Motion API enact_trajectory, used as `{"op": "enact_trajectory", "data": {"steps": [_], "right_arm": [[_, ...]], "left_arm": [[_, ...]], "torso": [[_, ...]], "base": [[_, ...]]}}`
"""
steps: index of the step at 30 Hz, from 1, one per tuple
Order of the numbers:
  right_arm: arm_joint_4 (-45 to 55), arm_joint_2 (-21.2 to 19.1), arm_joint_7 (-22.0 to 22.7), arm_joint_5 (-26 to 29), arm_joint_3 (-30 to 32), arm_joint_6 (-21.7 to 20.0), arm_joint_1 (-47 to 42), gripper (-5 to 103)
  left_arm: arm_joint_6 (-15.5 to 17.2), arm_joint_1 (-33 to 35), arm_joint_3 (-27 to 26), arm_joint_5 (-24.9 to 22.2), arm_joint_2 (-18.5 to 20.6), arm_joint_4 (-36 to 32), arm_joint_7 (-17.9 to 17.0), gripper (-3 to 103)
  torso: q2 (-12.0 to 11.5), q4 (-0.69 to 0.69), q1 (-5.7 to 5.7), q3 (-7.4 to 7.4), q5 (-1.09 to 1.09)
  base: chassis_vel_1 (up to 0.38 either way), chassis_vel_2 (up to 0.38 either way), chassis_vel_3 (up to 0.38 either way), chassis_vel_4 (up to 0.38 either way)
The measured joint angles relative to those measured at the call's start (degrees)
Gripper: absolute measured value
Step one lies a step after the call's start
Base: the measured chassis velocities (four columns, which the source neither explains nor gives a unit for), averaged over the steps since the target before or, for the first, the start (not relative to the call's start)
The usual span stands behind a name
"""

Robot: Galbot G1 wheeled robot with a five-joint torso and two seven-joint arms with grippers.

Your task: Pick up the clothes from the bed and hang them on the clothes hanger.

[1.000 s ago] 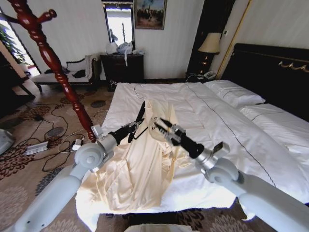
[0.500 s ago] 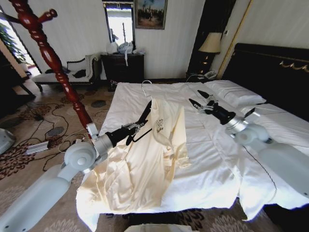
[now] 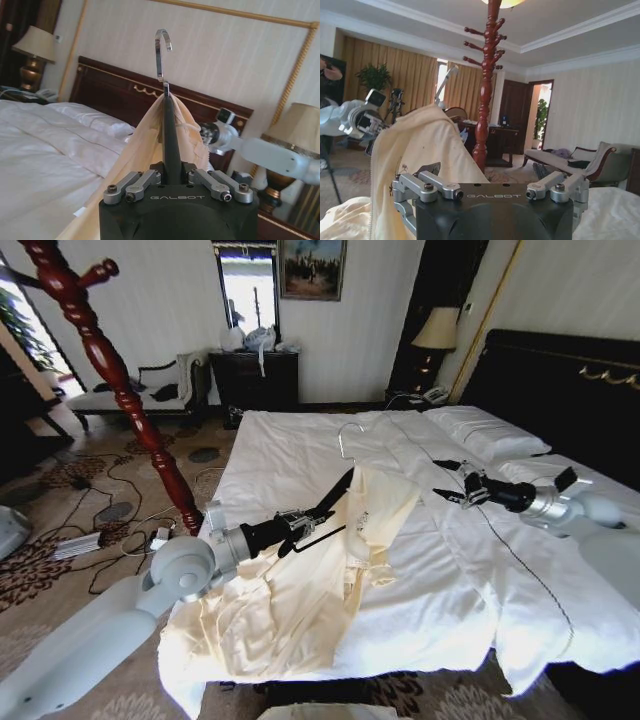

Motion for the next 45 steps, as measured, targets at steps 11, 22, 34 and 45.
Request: {"op": "enact_trajectory", "data": {"steps": [11, 22, 34, 45], "right_arm": [[-3.53, 1.47, -13.73, -5.76, -1.48, -1.97, 1.79, 100], [-2.91, 0.32, -14.81, -5.19, -1.62, -2.94, 1.96, 85], [-0.2, -0.24, -14.37, -5.04, -1.41, -2.93, 1.51, 47], [2.66, -0.94, -14.18, -5.07, -1.12, -2.7, 1.15, 24]], "left_arm": [[0.61, -5.55, 6.94, -0.99, 0.41, -3.91, 0.44, 18], [0.62, -6.69, 8.22, -1.06, -0.25, -3.82, 0.02, 18], [0.28, -7.7, 8.14, -1.05, -1.12, -2.44, -0.36, 18], [-0.06, -8.27, 7.8, -1.15, -1.62, -1.72, -0.69, 18]], "torso": [[0.0, 0.0, 0.0, 0.0, 0.0], [0.0, 0.0, 0.0, 0.0, -0.01], [0.0, 0.0, 0.0, 0.0, -0.01], [0.0, 0.01, 0.0, 0.0, -0.02]], "base": [[0.0, 0.0, 0.0, 0.0], [0.0, 0.0, 0.0, 0.0], [0.0, 0.0, 0.0, 0.0], [0.0, 0.0, 0.0, 0.0]]}}
